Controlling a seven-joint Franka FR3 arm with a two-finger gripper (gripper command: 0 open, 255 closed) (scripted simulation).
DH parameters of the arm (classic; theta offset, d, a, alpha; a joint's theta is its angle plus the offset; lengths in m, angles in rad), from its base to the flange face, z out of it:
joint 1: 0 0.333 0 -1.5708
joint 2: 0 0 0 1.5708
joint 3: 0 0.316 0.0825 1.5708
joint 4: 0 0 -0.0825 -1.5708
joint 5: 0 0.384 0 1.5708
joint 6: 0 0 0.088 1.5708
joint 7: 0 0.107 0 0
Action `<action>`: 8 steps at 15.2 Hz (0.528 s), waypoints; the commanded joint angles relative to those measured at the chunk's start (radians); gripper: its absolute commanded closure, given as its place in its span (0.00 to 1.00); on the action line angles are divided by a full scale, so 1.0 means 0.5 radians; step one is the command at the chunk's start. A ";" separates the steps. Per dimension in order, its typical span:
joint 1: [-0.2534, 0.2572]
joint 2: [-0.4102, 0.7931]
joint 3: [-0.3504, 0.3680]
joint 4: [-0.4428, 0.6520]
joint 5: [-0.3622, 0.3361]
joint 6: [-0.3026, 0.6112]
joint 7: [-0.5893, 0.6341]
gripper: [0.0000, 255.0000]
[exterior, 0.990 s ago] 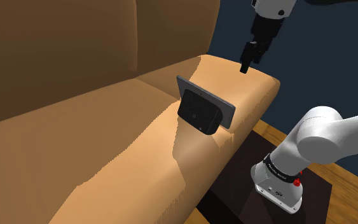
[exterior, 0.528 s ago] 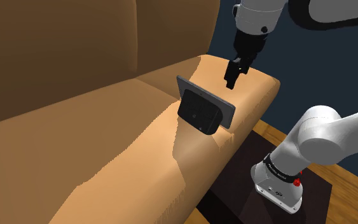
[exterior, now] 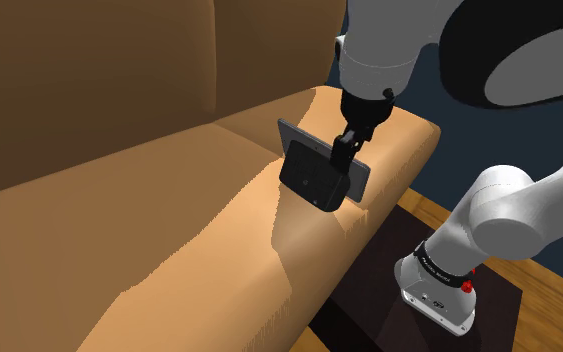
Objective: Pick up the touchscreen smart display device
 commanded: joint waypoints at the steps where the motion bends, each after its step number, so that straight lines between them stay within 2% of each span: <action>1: 0.004 0.014 0.025 -0.037 0.005 0.045 0.024 0.00; 7: 0.012 0.022 0.048 -0.151 0.019 0.164 0.053 0.00; 8: 0.014 0.021 0.050 -0.148 0.021 0.159 0.055 1.00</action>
